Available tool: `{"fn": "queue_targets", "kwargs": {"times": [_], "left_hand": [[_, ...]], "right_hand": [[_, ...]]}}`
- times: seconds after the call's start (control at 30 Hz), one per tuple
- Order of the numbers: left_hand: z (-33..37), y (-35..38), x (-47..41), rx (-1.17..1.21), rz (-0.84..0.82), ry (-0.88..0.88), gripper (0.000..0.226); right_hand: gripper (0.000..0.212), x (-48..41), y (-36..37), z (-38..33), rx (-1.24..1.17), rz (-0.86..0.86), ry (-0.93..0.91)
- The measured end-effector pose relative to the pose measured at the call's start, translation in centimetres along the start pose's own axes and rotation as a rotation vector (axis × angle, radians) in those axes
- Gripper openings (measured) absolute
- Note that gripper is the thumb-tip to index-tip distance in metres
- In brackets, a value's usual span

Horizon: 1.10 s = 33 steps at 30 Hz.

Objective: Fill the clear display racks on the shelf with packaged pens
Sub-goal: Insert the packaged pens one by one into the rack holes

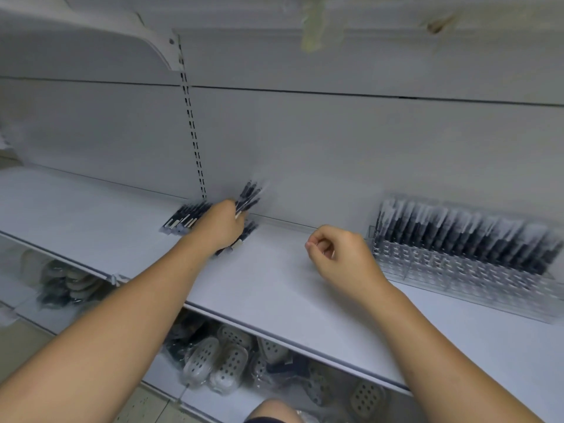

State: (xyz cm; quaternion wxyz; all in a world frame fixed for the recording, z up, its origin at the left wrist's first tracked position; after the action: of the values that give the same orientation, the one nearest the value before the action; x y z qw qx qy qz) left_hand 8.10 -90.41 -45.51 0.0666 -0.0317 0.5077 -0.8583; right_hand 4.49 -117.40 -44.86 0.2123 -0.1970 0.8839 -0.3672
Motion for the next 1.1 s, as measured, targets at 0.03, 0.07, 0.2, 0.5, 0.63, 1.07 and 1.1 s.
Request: {"fn": "queue_targets", "kwargs": {"times": [0.03, 0.07, 0.2, 0.5, 0.63, 1.07, 1.1], "left_hand": [[1.1, 0.0, 0.4, 0.073, -0.003, 0.041, 0.024], [2.6, 0.1, 0.9, 0.147, -0.008, 0.089, 0.025], [9.1, 1.7, 3.8, 0.564, -0.105, 0.256, 0.019], [20.9, 8.2, 7.9, 0.942, -0.469, 0.537, 0.025], [24.1, 9.6, 7.2, 0.984, -0.494, 0.601, 0.034], [21.3, 12.7, 1.2, 1.128, -0.516, 0.496, 0.018], [20.9, 13.2, 0.8, 1.171, -0.543, 0.481, 0.019]], "right_hand": [[0.012, 0.3, -0.4, 0.3, -0.025, 0.017, 0.004], [0.013, 0.6, -0.9, 0.5, -0.062, 0.035, 0.013], [0.014, 2.0, -3.5, 1.1, -0.319, 0.143, 0.014], [0.014, 4.6, -10.7, 1.2, -0.534, 0.316, -0.079], [0.021, 4.8, -13.1, 2.8, -0.489, 0.387, -0.056], [0.019, 4.1, -15.8, 7.4, -0.508, 0.615, -0.172], [0.02, 4.3, -15.7, 7.7, -0.496, 0.625, -0.175]]}}
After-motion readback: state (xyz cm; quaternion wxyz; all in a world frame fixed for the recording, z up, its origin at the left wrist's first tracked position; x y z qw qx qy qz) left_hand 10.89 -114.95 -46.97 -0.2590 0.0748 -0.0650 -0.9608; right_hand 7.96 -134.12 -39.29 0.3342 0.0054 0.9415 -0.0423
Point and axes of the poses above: each hand's wrist, its own x-axis away from the middle knuckle, its own y-axis out of the palm, z = x × y, the point moved 10 cm from there along -x, towards the middle knuckle, and after that the axes turned 14 degrees about -z, right-handed, at the moved point
